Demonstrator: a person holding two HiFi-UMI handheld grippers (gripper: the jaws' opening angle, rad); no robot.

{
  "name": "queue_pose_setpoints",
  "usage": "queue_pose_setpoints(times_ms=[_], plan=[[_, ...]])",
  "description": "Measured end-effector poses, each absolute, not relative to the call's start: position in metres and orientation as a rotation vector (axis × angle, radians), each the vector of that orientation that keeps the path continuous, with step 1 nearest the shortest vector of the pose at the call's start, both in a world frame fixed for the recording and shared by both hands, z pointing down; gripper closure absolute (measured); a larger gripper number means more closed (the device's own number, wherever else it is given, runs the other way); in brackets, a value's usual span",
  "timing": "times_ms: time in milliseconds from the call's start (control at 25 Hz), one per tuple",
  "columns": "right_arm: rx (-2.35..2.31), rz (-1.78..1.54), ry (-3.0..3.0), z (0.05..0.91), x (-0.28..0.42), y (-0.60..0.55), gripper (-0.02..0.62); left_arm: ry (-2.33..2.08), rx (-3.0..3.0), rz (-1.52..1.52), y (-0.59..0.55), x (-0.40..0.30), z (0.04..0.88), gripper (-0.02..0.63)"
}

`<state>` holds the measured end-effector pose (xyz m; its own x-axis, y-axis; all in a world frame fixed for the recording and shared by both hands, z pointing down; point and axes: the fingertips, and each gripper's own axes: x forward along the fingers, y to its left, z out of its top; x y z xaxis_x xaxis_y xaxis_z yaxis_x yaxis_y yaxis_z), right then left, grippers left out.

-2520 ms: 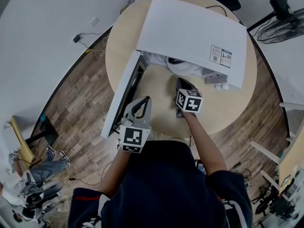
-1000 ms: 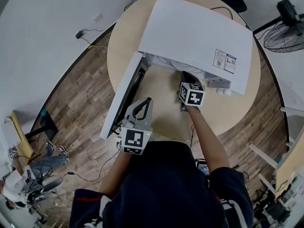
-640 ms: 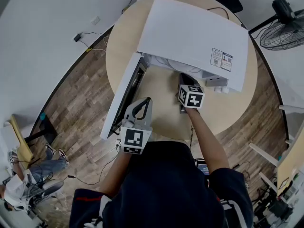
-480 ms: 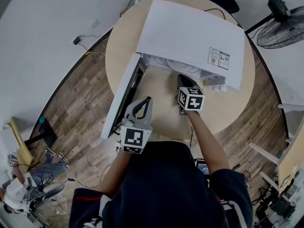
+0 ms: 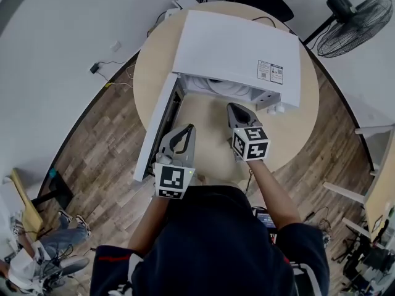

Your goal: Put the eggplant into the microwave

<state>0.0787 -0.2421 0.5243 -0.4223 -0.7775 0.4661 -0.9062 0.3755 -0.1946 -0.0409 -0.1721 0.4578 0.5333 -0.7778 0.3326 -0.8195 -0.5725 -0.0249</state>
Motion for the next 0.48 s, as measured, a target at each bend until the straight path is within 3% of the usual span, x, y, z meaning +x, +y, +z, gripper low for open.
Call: queue_pose_setpoints(times_ms=[480], plan=[[1.624, 0.407, -2.519, 0.416, 0.077, -0.193, 0.584, -1.370, 2.745, 0.377, -0.158, -0.041, 0.422, 0.589]])
